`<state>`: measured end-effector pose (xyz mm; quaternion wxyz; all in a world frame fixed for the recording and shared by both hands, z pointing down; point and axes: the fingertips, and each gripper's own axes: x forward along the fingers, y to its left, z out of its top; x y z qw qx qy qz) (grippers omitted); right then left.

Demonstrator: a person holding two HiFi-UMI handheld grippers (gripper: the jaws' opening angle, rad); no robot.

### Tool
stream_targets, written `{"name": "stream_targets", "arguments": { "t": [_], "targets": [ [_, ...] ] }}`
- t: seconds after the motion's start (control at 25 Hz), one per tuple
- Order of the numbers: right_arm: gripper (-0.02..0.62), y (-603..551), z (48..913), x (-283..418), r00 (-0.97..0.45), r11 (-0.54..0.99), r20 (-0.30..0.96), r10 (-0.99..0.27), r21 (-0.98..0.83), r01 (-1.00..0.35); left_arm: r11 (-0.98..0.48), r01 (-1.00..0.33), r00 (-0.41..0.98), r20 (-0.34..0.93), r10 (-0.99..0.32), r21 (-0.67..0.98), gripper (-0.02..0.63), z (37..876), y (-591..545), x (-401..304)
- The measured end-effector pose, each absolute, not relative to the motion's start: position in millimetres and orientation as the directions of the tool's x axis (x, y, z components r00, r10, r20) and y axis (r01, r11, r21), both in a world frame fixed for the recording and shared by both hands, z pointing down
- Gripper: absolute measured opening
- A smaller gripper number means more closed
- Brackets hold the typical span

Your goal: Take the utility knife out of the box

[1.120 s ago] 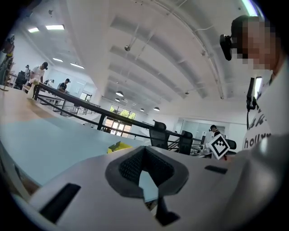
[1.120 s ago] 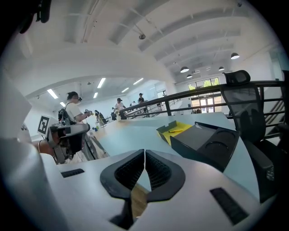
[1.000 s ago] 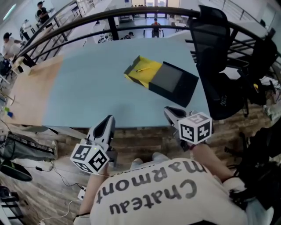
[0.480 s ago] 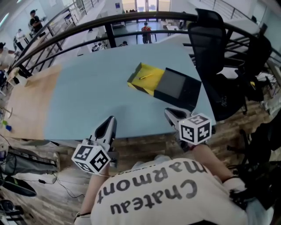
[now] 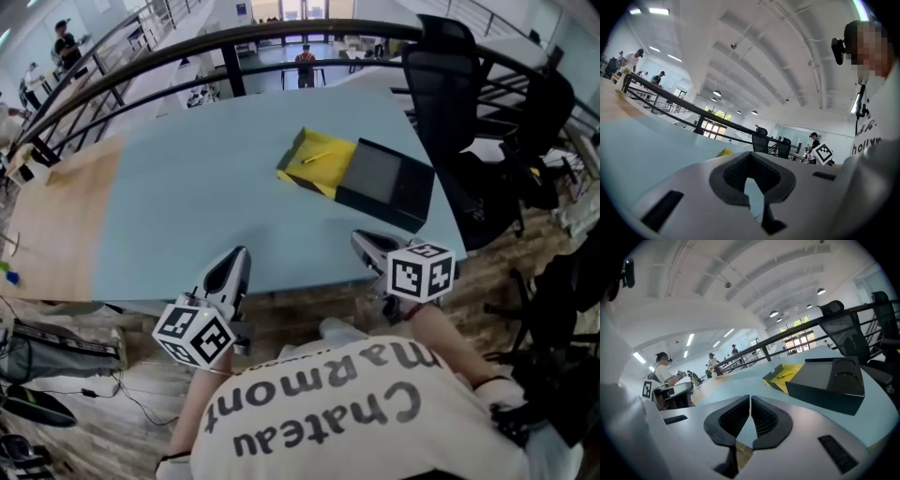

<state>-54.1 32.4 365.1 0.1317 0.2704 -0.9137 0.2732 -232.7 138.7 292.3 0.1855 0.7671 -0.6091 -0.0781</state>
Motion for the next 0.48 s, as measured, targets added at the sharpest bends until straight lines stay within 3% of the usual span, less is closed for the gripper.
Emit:
{"name": "stream_targets", "arguments": {
  "t": [0.48],
  "targets": [
    [0.037,41.6,379.5,-54.5,-0.774,0.729,0.460,-0.435,-0.325,-0.603,-0.196,-0.884,0.269,0.119,-0.956,0.424,0.003,312.0,138.6,-236.9]
  ]
}}
